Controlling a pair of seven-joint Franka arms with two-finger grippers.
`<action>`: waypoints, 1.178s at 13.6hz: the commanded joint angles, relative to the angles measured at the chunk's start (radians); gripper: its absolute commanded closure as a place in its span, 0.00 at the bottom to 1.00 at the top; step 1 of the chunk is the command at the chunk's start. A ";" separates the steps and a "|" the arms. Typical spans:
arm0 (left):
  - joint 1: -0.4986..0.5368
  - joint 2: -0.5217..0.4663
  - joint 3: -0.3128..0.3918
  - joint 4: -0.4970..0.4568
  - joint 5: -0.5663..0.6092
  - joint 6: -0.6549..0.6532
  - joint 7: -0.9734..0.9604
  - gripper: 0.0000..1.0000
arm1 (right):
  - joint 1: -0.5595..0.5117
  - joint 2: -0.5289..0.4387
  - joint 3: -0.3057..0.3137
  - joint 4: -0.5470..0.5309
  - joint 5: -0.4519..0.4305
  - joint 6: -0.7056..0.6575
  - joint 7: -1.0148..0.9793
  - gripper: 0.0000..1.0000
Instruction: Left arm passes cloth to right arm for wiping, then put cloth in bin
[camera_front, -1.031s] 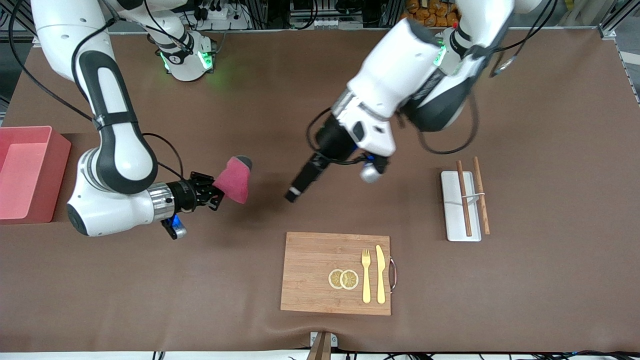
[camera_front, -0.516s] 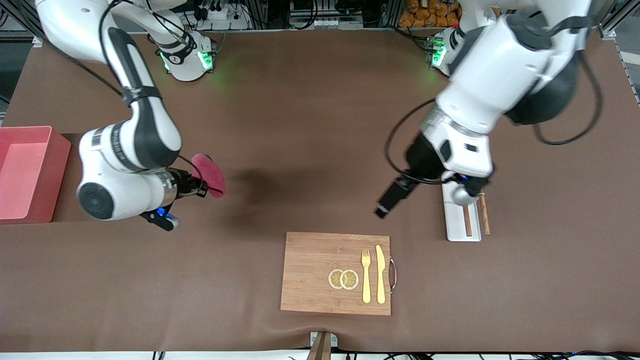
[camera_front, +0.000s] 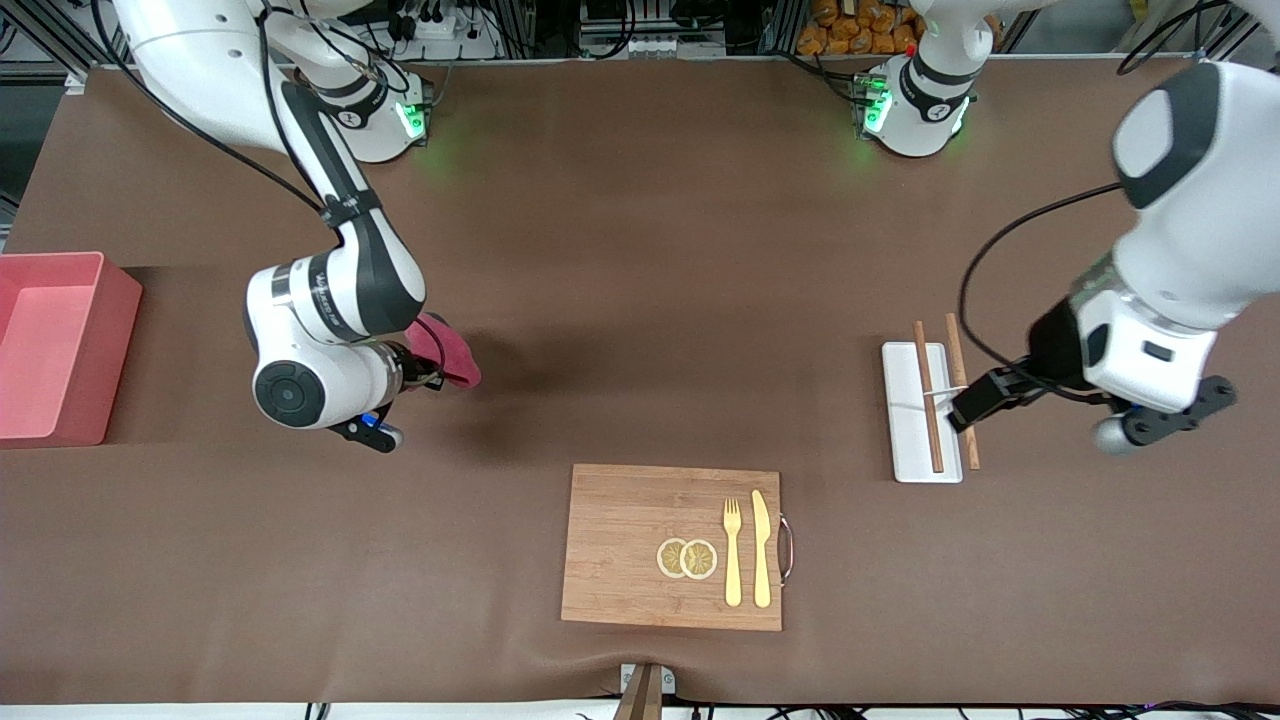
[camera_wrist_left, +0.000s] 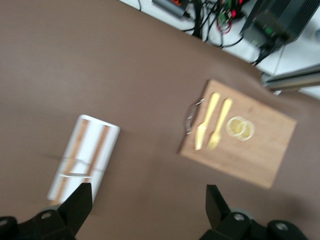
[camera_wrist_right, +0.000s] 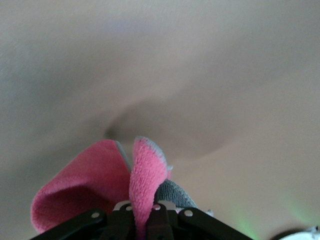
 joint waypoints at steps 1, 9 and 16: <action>0.067 -0.047 -0.001 -0.027 0.019 -0.113 0.155 0.00 | -0.072 0.005 0.003 -0.026 -0.030 0.065 -0.105 1.00; 0.151 -0.171 -0.008 -0.114 0.177 -0.248 0.281 0.00 | -0.443 0.012 0.003 -0.051 -0.186 0.153 -0.625 1.00; 0.167 -0.176 -0.009 -0.115 0.161 -0.222 0.353 0.00 | -0.655 -0.039 0.002 0.062 -0.409 0.133 -0.951 1.00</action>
